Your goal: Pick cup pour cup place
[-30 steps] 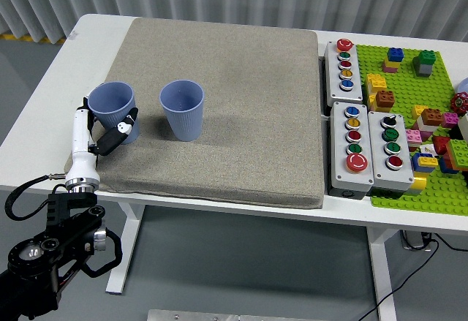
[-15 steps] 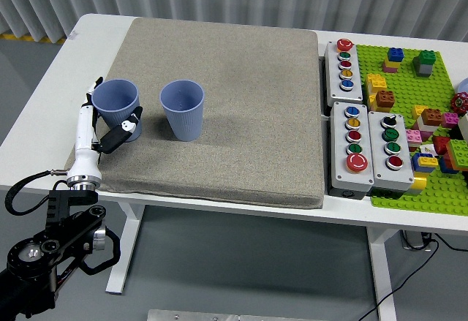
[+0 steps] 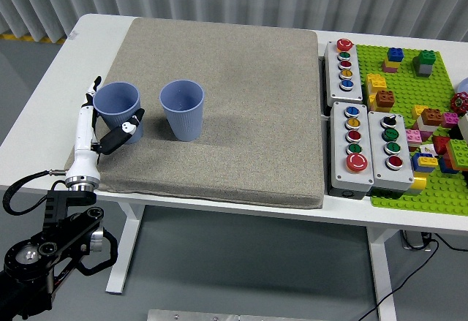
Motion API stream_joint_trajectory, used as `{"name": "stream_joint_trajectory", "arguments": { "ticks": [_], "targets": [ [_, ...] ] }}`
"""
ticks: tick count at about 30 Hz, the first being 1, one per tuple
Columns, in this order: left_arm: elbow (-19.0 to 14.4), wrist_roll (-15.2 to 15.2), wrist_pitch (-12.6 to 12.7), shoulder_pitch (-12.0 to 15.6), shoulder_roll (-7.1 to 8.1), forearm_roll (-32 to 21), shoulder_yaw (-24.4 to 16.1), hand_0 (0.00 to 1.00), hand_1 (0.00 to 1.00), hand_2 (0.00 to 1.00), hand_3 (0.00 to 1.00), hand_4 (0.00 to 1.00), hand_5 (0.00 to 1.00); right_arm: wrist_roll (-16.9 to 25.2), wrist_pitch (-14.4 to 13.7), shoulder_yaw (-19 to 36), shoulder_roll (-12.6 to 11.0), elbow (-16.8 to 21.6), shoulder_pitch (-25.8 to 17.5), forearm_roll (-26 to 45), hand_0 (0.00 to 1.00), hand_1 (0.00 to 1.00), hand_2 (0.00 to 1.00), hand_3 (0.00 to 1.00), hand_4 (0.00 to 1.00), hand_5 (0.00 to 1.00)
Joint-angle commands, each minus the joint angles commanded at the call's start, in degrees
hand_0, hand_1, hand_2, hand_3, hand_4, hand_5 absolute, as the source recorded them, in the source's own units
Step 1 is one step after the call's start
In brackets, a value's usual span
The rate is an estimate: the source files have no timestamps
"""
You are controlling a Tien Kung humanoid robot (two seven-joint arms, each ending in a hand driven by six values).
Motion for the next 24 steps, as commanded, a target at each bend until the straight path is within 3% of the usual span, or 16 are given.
{"name": "stream_joint_trajectory", "arguments": {
  "ticks": [13, 14, 19, 20, 24],
  "targets": [
    [-2.2, 2.0, -1.6, 1.8, 1.13, 2.7, -1.1, 0.835, 0.808, 0.946, 0.998, 0.962, 0.416, 0.0, 0.0, 0.2, 0.0, 0.0, 0.0, -0.2, 0.696, 0.697, 0.627, 0.611, 0.178, 0.306],
    [-2.4, 2.2, -1.8, 1.9, 1.27, 2.9, -1.3, 0.885, 0.847, 0.998, 0.998, 0.998, 0.483, 0.0, 0.0, 0.2, -0.1, 0.0, 0.0, -0.2, 0.697, 0.696, 0.627, 0.611, 0.178, 0.306],
    [-3.5, 2.7, -2.2, 3.1, 2.21, 3.8, -2.1, 0.885, 0.847, 0.998, 0.998, 0.998, 0.483, 0.0, 0.1, 0.2, -0.1, 0.0, -0.1, -0.3, 0.697, 0.696, 0.627, 0.611, 0.178, 0.306],
    [-3.9, 2.8, -2.3, 3.6, 2.55, 4.0, -2.3, 0.919, 0.873, 0.998, 0.998, 0.998, 0.549, 0.0, 0.1, 0.2, -0.1, 0.0, -0.1, -0.4, 0.696, 0.696, 0.625, 0.611, 0.178, 0.305],
    [-5.3, 3.1, -2.5, 5.2, 3.33, 4.7, -3.1, 0.919, 0.873, 0.998, 0.998, 0.998, 0.549, 0.0, 0.1, 0.4, -0.1, 0.0, -0.4, -0.7, 0.696, 0.696, 0.625, 0.611, 0.178, 0.305]
  ]
}}
